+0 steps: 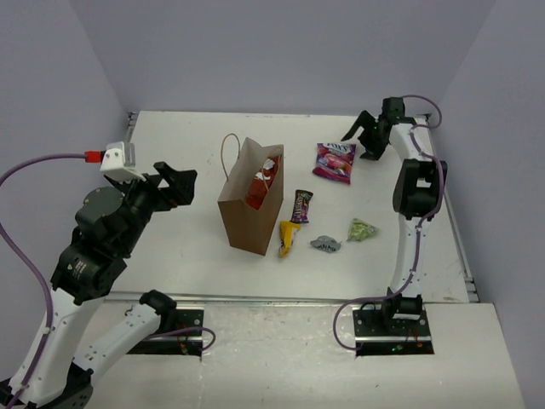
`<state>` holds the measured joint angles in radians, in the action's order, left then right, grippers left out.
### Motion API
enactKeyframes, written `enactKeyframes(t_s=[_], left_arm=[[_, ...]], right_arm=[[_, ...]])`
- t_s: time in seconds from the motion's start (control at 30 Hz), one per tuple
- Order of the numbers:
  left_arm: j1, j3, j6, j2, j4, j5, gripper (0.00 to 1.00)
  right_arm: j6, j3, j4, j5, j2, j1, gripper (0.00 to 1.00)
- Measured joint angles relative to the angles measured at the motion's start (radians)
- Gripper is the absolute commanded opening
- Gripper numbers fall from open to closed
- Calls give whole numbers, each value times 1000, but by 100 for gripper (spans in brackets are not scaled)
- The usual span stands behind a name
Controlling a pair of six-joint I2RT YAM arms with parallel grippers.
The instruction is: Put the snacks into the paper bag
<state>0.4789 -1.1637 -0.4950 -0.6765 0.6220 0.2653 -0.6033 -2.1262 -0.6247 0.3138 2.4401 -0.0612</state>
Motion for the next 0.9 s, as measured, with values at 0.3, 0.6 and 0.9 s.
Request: enactKeyframes(t_s=[0.3,0.6,0.9], left_arm=[[0,0,9,-17,-12,0,100],[0,0,9,-7,-13,6,100],[0,0,9,8,-8,12,100]], right_arm=[[-88,-103,-37,78,83,7,72],[-169,-48,45,193,87,42,0],[-169,263,158,243,-112,49,62]])
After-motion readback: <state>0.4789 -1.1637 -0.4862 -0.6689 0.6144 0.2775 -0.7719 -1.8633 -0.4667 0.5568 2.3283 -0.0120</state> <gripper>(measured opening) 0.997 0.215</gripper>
